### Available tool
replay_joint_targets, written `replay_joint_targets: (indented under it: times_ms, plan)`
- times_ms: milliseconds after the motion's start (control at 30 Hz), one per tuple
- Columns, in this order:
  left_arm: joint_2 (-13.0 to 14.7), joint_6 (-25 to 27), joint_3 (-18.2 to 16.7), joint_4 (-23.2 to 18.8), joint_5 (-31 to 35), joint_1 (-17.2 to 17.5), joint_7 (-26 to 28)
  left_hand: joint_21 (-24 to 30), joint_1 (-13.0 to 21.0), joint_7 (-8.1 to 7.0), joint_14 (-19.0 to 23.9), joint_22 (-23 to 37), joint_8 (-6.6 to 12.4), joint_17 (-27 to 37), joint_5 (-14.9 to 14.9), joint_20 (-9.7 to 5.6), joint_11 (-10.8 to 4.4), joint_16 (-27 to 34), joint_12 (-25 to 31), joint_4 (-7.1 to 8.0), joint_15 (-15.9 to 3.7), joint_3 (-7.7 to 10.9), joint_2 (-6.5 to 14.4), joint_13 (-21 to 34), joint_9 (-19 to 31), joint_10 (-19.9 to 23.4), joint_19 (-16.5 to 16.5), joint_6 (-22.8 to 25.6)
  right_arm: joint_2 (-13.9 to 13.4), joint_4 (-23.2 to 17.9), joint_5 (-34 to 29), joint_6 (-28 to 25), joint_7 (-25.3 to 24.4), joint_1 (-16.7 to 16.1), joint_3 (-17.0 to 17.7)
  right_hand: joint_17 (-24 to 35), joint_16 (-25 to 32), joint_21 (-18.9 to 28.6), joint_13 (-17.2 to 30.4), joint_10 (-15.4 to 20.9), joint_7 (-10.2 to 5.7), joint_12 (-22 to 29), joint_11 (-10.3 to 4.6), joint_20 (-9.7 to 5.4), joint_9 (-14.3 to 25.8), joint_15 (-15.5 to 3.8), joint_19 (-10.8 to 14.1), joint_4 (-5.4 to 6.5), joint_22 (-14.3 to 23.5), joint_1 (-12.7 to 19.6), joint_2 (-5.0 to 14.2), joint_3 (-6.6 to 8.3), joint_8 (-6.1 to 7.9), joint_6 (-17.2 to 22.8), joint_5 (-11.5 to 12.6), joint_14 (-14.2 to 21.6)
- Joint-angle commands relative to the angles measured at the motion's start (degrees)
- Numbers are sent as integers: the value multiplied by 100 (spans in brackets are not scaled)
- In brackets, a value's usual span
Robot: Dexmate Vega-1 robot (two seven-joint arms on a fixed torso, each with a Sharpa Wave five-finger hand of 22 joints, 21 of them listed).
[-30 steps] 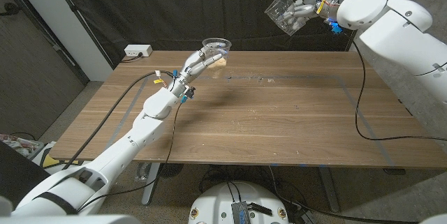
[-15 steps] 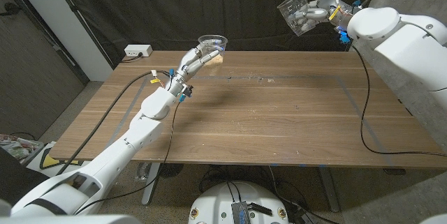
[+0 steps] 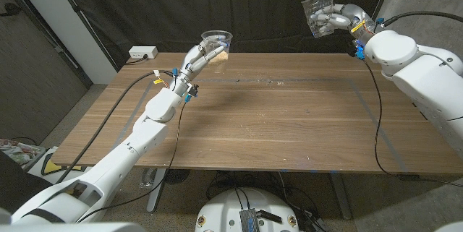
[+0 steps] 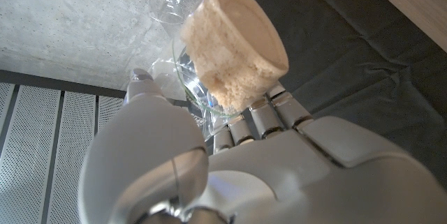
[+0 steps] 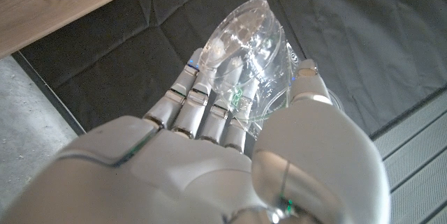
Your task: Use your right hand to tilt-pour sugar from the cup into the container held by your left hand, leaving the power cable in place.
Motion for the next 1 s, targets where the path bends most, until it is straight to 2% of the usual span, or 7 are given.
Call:
replay_joint_targets:
  times_ms: [33,167,533,800,1000]
  plan:
    - [-34,63,9,94,-93,-130,-48,30,48,82,33,9,22,-8,-5,-128,33,-9,-7,-14,-718,8,17,16,-5,24,-18,45,388,416,19,1222,-717,-628,131,29,38,39,28,28,-3,-1,-15,-167,40,-894,46,158,1,122,27,226,30,18,-18,58]
    - [-35,37,19,206,-118,-224,-132,30,53,79,22,8,17,-11,-11,-121,23,-14,-7,-16,-710,9,21,21,-10,17,-21,29,598,573,31,1548,-887,-703,83,26,29,42,41,24,-1,-3,1,-166,53,-890,52,160,1,119,15,223,23,-22,-18,58]
    - [33,59,-24,149,-154,-214,-144,31,67,89,29,8,30,-19,-27,-114,32,-14,-1,-21,-686,9,31,24,-24,23,-26,40,861,805,71,2045,-1134,-898,68,25,13,50,52,56,7,-6,-11,-171,92,-894,67,160,1,136,6,226,52,-10,-17,74]
    - [117,121,-74,56,-167,-215,-144,34,101,133,34,7,51,-26,-33,-113,73,-14,8,-37,-665,19,43,23,-25,46,-22,65,905,834,102,2082,-1222,-909,72,33,17,54,60,68,19,-15,5,-167,125,-896,70,166,1,150,17,233,86,19,-19,119]
    - [45,61,-69,153,-120,-257,-89,35,137,133,52,6,64,-31,-34,-106,90,-8,19,-56,-648,28,46,30,-16,55,-21,61,854,820,173,2003,-1181,-920,91,36,11,56,71,64,24,-21,17,-164,142,-895,74,168,1,158,21,237,100,28,-23,126]
